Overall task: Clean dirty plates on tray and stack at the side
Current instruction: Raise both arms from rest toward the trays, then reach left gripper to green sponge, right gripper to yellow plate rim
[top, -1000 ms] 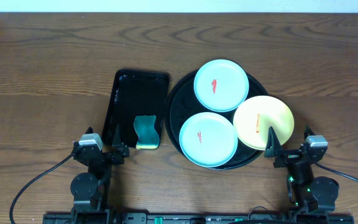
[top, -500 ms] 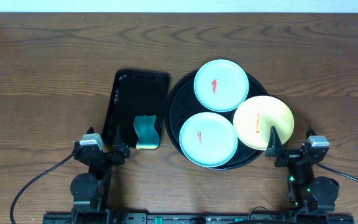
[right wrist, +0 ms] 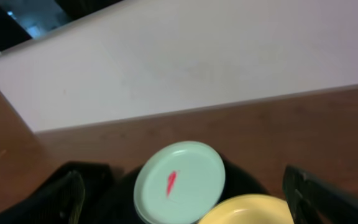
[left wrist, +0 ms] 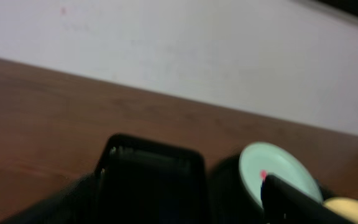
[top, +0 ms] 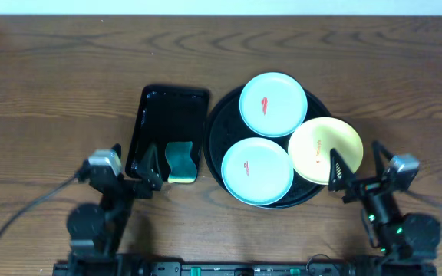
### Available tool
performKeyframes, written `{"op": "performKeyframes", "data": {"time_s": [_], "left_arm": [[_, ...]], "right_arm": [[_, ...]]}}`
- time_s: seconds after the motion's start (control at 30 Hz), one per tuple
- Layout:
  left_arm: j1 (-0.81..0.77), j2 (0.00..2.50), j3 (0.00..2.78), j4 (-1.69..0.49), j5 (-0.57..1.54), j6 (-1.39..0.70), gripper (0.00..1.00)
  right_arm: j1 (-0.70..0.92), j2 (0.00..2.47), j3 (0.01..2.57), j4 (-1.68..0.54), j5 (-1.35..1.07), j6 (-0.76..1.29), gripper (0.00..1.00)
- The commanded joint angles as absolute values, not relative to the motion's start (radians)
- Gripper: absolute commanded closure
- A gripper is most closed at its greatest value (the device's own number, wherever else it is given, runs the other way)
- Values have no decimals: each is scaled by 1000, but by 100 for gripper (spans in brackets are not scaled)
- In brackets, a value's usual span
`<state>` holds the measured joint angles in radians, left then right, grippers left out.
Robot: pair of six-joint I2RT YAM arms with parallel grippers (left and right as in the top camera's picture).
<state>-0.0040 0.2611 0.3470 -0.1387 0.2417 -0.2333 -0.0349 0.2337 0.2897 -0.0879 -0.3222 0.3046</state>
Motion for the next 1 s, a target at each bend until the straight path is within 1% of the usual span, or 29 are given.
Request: {"op": "performKeyframes", "data": {"time_s": [0.0,0.17,0.23,0.3,0.4,0.5,0.57,0.67,0.77,0.97], "left_arm": [[-8,472,599,-295,333,-245,16],[-8,751,882,-558,380,-245,16],[-8,843,972,-646,382,-245,16],[-8,924,1042,-719,382,-245,16],[-8,999,1087,-763,407,-245,16],[-8,1037,1086,-771,530,-245,16],[-9,1061,1085,-802,554,-245,16],[-31,1114,1081,-898,500,-237,18],[-89,1188,1058,-964,400,-238,18],[-236,1381,1034,-935,216,-239,19]], "right_arm": [[-26,425,527,-215,-357,314,1],[-26,723,868,-552,-356,313,1],[-24,841,989,-659,-357,313,1],[-24,929,1067,-720,-357,293,1],[-24,1031,1127,-729,-397,292,1],[-25,1092,1132,-732,-537,290,1],[-25,1119,1131,-733,-596,272,1],[-24,1155,1131,-745,-607,264,1],[-24,1179,1131,-760,-608,256,1],[9,1205,1131,-755,-603,253,5]]}}
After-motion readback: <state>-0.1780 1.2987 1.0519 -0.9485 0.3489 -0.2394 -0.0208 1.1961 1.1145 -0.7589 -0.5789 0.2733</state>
